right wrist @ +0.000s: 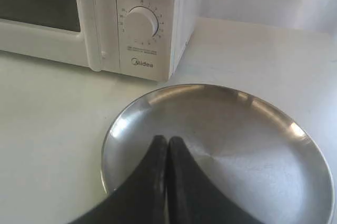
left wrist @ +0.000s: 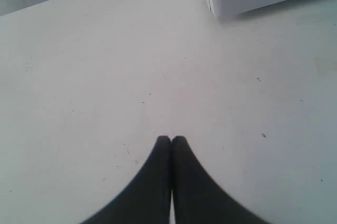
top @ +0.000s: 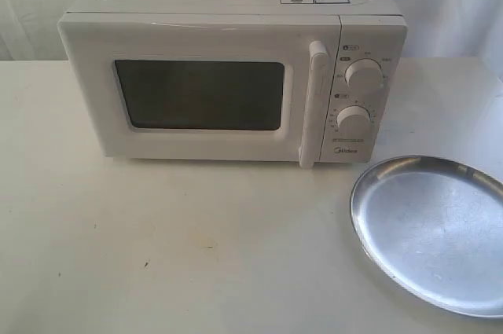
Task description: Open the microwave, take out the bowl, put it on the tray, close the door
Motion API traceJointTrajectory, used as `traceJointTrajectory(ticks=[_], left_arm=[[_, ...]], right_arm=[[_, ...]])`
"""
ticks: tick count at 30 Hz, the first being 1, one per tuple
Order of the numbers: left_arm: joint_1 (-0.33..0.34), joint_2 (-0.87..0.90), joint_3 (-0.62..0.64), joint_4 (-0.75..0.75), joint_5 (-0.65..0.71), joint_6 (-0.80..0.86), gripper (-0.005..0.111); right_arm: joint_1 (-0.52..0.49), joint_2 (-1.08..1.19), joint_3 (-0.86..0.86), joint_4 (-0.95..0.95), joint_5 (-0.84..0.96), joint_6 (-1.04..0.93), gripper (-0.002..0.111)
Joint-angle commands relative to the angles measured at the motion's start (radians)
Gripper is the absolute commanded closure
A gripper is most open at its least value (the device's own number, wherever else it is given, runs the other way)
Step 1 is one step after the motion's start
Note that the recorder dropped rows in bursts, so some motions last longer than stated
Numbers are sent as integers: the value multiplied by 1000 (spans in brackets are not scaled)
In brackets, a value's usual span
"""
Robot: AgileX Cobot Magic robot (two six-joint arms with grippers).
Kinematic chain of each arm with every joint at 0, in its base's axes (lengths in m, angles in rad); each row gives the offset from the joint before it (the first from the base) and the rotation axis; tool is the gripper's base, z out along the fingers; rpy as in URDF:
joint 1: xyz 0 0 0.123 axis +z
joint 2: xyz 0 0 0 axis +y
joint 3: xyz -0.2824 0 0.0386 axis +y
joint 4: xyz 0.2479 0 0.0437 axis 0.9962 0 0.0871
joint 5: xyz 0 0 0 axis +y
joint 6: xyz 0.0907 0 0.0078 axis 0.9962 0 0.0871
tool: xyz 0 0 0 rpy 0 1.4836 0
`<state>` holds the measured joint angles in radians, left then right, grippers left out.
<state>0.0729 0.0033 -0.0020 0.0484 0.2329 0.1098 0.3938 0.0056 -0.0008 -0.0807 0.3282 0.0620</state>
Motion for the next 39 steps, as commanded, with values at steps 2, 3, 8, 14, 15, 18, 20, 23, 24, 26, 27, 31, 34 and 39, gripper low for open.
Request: traceJointTrajectory(ticks=[2, 3, 8, 14, 15, 18, 20, 23, 24, 26, 27, 31, 34, 39], left_arm=[[-4, -3, 2, -4, -1, 1, 107], [-4, -3, 2, -4, -1, 1, 107], [-4, -3, 2, -4, -1, 1, 107], [-4, -3, 2, -4, -1, 1, 107], [-4, -3, 2, -4, -1, 1, 107], [-4, -3, 2, -4, -1, 1, 107], [-4, -3, 2, -4, -1, 1, 107], [-4, -3, 2, -4, -1, 1, 107], [-4, -3, 2, -4, -1, 1, 107], [-4, -3, 2, -4, -1, 1, 107], [-4, -3, 2, -4, -1, 1, 107], [-4, -3, 2, -4, -1, 1, 107], [-4, -3, 2, -4, -1, 1, 107], [-4, -3, 2, -4, -1, 1, 107]], right_arm=[[-4, -6, 1, -6, -8, -12, 108], [-4, -6, 1, -4, -8, -12, 108], [-4, -6, 1, -25, -78, -33, 108], [-4, -6, 1, 60, -309, 18, 108], [-4, -6, 1, 81, -363, 69, 108], [-4, -6, 1, 153, -392, 271, 108], [-4, -6, 1, 155, -390, 287, 108], [-4, -6, 1, 155, -395, 283, 108], [-4, -6, 1, 152, -410, 276, 108], [-4, -6, 1, 151, -487, 228, 108], [-4, -6, 1, 151, -534, 203, 108], [-4, 17, 1, 151, -729, 157, 108], [-4, 136, -21, 158, -780, 109, 108], [-4, 456, -93, 101, -849, 70, 108]])
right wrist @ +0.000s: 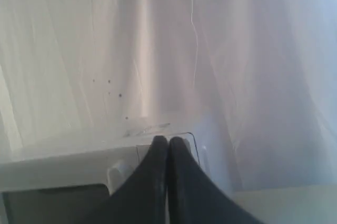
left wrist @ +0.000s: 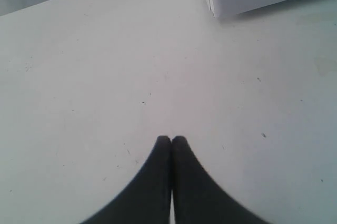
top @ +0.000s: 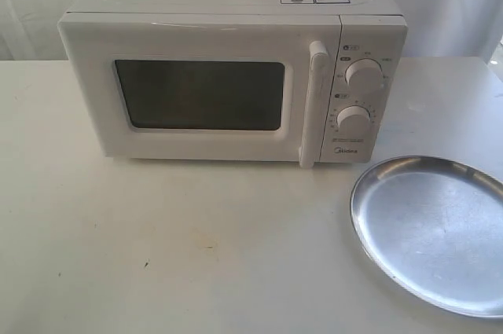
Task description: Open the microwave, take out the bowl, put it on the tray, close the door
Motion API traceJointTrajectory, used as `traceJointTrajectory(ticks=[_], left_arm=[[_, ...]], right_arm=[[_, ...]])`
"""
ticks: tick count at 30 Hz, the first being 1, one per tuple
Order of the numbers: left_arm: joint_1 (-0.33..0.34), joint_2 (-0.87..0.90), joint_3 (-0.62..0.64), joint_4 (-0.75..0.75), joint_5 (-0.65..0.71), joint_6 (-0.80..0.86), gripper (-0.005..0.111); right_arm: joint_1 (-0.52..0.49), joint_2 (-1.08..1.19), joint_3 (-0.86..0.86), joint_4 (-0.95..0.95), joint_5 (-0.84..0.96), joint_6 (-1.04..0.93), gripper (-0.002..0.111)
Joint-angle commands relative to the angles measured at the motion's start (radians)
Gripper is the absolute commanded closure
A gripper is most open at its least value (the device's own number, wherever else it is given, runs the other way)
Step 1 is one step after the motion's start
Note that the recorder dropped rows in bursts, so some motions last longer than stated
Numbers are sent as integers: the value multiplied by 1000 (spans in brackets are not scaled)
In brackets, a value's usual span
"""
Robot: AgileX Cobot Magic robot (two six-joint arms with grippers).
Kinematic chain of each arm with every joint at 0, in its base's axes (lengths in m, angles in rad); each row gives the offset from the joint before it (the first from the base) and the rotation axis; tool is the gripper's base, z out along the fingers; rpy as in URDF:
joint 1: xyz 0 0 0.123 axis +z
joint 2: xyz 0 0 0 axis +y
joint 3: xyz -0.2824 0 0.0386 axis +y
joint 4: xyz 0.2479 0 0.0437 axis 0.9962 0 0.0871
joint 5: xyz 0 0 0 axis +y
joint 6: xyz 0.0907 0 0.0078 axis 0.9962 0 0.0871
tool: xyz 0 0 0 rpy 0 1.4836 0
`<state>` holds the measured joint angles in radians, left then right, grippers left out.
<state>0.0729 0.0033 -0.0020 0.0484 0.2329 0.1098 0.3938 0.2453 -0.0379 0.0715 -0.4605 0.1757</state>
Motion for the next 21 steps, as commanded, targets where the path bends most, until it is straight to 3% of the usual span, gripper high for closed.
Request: traceJointTrajectory(ticks=[1, 5, 8, 12, 21], left_arm=[[-4, -3, 2, -4, -1, 1, 107], [-4, -3, 2, -4, -1, 1, 107], [-4, -3, 2, -4, -1, 1, 107], [-4, -3, 2, -4, -1, 1, 107], [-4, -3, 2, -4, -1, 1, 107]], right_arm=[[-4, 282, -72, -103, -60, -44, 108], [-4, 656, -164, -459, -122, -13, 108], [-4, 917, -223, -584, -395, 13, 108], [-4, 1167, -314, -556, -580, -28, 108], [-4, 1502, -500, -486, -465, -281, 104]])
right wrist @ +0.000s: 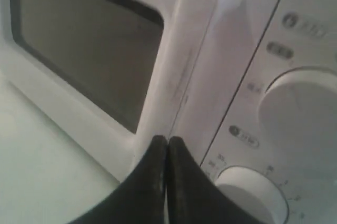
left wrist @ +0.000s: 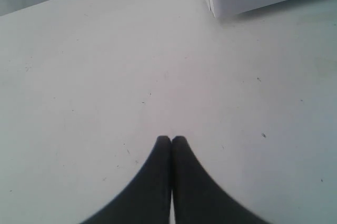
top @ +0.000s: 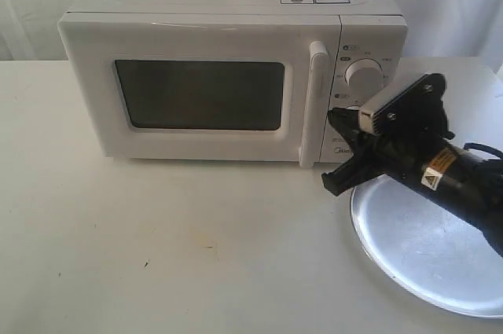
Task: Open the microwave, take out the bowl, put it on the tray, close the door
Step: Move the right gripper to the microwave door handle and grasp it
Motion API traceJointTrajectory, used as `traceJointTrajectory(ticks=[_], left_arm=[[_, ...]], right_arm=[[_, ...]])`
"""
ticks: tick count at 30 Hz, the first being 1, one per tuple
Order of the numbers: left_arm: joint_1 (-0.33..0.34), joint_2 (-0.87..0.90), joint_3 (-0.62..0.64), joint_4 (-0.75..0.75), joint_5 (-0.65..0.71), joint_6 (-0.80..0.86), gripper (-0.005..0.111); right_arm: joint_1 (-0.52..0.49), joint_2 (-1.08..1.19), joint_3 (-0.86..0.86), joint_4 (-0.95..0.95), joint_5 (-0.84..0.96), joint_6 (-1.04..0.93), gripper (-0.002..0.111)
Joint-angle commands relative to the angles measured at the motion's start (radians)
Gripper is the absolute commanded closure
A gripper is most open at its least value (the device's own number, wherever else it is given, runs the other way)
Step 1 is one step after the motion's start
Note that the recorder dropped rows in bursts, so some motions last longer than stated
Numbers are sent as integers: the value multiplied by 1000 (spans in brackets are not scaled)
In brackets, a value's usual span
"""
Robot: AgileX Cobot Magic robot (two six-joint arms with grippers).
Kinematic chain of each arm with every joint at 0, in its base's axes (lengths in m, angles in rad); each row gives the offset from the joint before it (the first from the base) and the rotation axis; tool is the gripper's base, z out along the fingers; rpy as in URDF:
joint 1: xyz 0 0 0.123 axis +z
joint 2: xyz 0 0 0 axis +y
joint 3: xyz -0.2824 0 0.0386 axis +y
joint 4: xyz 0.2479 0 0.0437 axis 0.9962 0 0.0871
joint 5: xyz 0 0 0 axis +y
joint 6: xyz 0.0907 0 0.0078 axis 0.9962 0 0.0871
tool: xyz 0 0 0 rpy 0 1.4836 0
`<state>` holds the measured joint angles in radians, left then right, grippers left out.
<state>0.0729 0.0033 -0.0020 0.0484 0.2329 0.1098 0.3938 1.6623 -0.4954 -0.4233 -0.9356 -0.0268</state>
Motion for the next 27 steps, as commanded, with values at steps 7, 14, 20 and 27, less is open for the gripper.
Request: traceJointTrajectory(ticks=[7, 14, 20, 27], left_arm=[[-4, -3, 2, -4, -1, 1, 107], [-4, -3, 2, -4, -1, 1, 107], [-4, -3, 2, -4, -1, 1, 107], [-4, -3, 2, -4, -1, 1, 107]], right_arm=[[-4, 173, -79, -28, -55, -82, 67], [-4, 180, -100, -30, -123, 69, 29], [-4, 180, -124, -161, -132, 148, 43], [35, 180, -126, -224, -143, 164, 80]])
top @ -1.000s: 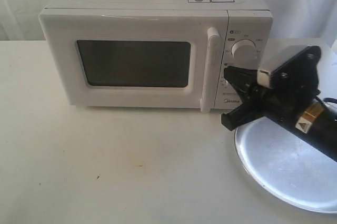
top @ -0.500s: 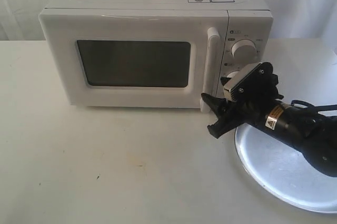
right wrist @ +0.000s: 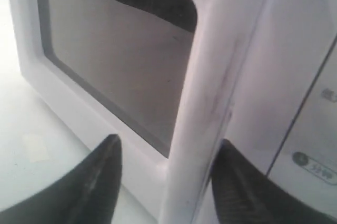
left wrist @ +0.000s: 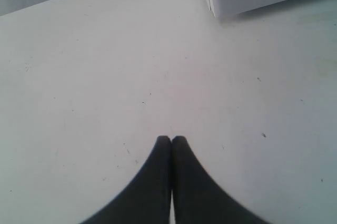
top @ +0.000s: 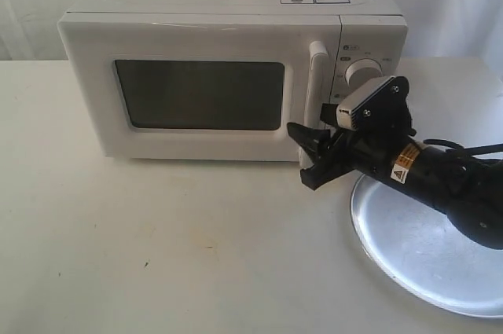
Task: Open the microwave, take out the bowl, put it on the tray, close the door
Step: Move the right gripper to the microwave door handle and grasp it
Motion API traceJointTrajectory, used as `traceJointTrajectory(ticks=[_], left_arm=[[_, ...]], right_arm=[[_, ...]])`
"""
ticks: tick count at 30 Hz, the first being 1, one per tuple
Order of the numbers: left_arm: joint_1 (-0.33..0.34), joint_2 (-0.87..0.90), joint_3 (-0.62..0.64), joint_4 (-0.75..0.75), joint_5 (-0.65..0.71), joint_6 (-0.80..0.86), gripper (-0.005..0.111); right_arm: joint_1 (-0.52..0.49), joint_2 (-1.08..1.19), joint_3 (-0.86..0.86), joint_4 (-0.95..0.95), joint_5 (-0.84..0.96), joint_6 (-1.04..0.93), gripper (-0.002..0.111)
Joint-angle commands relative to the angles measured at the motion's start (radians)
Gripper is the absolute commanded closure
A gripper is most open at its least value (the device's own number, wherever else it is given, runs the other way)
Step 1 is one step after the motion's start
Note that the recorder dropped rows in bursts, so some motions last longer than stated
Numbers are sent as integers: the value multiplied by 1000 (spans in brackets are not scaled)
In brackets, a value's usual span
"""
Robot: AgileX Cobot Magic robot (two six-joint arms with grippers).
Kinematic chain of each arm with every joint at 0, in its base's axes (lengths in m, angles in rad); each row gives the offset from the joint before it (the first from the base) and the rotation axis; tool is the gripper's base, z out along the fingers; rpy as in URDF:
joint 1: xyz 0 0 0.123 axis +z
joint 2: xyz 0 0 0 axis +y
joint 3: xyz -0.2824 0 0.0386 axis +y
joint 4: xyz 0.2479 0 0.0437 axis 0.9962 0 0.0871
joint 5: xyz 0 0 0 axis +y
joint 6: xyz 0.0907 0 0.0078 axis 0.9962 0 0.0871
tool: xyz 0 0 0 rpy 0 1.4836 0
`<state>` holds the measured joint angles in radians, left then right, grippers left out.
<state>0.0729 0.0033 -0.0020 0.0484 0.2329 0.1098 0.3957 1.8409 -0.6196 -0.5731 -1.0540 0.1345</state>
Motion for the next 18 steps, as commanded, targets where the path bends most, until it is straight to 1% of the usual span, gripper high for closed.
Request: traceJointTrajectory(ticks=[1, 3, 4, 8, 11, 13, 18], left_arm=[[-4, -3, 2, -4, -1, 1, 107], [-4, -3, 2, -4, -1, 1, 107], [-4, -3, 2, -4, -1, 1, 107], [-4, -3, 2, -4, -1, 1, 107], [-4, -3, 2, -4, -1, 1, 107], [-4, -3, 2, -4, -1, 1, 107], [-4, -3, 2, -4, -1, 1, 107]], right_arm=[[40, 1, -2, -76, -24, 0, 87], [55, 1, -2, -90, -24, 0, 104], [65, 1, -2, -98, -24, -2, 108], [87, 1, -9, -203, -41, -43, 108], [107, 1, -9, -276, -115, -71, 108], [125, 1, -9, -305, -167, -71, 108], [162, 1, -9, -339, -167, -74, 108]])
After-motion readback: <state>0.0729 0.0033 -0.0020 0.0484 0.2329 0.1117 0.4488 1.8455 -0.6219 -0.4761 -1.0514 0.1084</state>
